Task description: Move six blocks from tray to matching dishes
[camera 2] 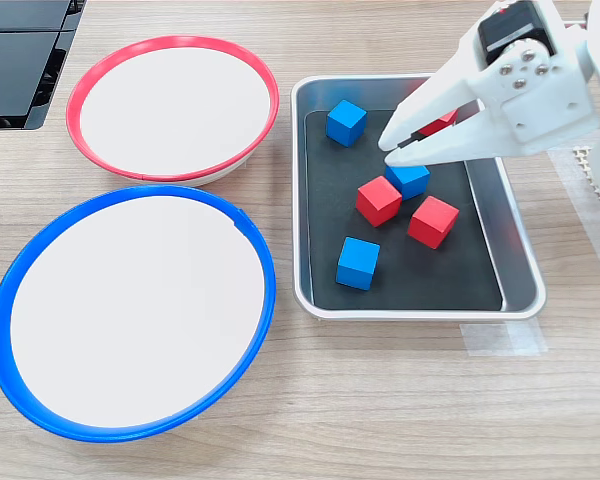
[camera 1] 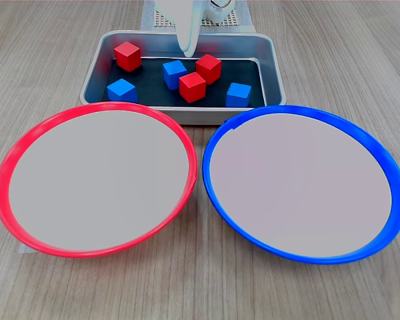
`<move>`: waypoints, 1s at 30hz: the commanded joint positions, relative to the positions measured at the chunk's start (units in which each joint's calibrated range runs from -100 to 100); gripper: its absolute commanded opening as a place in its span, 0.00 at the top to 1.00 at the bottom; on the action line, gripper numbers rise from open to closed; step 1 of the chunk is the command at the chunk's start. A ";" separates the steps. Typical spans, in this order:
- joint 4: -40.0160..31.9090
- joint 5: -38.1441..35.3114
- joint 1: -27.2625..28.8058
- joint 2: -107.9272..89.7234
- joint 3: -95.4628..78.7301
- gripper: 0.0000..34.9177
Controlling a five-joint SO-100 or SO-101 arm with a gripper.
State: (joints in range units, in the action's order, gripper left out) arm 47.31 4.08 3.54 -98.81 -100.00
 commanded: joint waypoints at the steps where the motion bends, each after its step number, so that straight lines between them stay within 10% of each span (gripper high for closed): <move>1: 0.28 0.54 0.93 -0.17 0.00 0.99; 14: -3.19 0.59 -2.08 8.87 4.82 0.98; 17: 1.76 5.27 -8.10 27.38 21.85 0.71; 30: 2.09 10.01 -16.29 68.32 43.42 0.53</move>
State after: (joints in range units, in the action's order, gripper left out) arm 51.55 13.80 -12.57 -37.08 -61.25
